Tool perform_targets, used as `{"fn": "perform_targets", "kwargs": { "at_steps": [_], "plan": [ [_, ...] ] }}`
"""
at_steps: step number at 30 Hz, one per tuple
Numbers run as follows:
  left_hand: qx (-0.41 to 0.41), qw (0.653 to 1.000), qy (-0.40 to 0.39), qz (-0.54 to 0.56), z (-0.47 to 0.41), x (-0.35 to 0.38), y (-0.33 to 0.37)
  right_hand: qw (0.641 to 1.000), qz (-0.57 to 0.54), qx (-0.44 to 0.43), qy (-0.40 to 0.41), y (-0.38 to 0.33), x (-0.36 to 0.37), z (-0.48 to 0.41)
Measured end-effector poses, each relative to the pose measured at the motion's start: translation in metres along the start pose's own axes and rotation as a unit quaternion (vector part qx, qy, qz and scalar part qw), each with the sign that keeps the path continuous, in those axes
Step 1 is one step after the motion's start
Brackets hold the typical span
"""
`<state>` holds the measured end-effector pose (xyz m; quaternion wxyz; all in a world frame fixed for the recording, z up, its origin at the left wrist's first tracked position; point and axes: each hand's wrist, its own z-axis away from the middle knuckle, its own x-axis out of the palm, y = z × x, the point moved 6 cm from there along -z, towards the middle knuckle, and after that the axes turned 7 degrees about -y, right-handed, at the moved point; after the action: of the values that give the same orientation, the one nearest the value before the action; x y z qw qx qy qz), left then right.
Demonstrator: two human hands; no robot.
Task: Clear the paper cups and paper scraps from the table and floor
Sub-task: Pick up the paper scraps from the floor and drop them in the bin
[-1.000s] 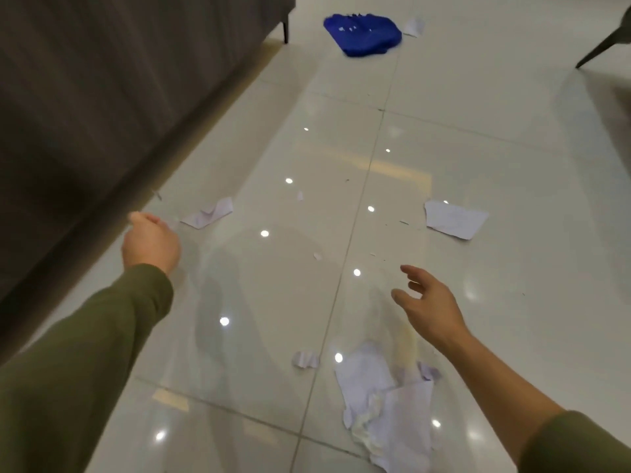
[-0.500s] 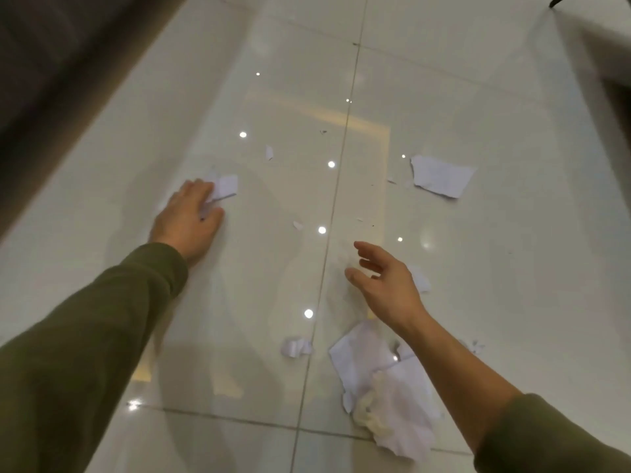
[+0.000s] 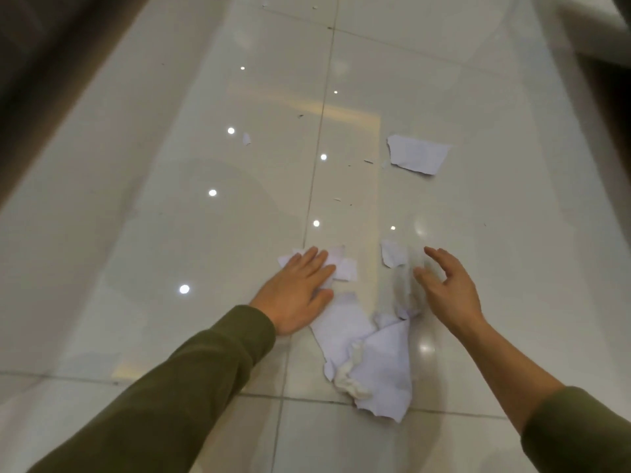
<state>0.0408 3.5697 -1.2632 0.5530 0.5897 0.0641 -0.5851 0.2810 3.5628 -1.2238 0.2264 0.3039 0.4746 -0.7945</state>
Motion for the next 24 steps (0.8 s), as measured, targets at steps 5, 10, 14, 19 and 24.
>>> {"fn": "perform_targets", "kwargs": {
  "at_steps": [5, 10, 14, 19, 24],
  "plan": [
    [0.016, 0.999, -0.043, 0.020, 0.006, 0.015, 0.025, 0.986, 0.121, 0.002, -0.117, 0.009, 0.013, -0.007],
    [-0.053, 0.998, -0.029, 0.001, 0.038, -0.003, -0.004, 0.938, 0.263, -0.064, -0.217, -0.003, 0.047, -0.005],
    [-0.050, 0.993, -0.098, -0.038, 0.059, 0.021, 0.004, 0.969, 0.116, -0.132, -0.176, -0.006, 0.038, 0.023],
    [-0.054, 0.996, -0.067, -0.040, 0.047, 0.030, 0.023, 0.984, 0.092, 0.060, -0.142, 0.054, -0.015, 0.051],
    [-0.044, 0.989, -0.118, -0.074, 0.043, 0.055, 0.047, 0.972, 0.072, 0.099, -0.203, 0.072, 0.006, 0.087]
  ]
}}
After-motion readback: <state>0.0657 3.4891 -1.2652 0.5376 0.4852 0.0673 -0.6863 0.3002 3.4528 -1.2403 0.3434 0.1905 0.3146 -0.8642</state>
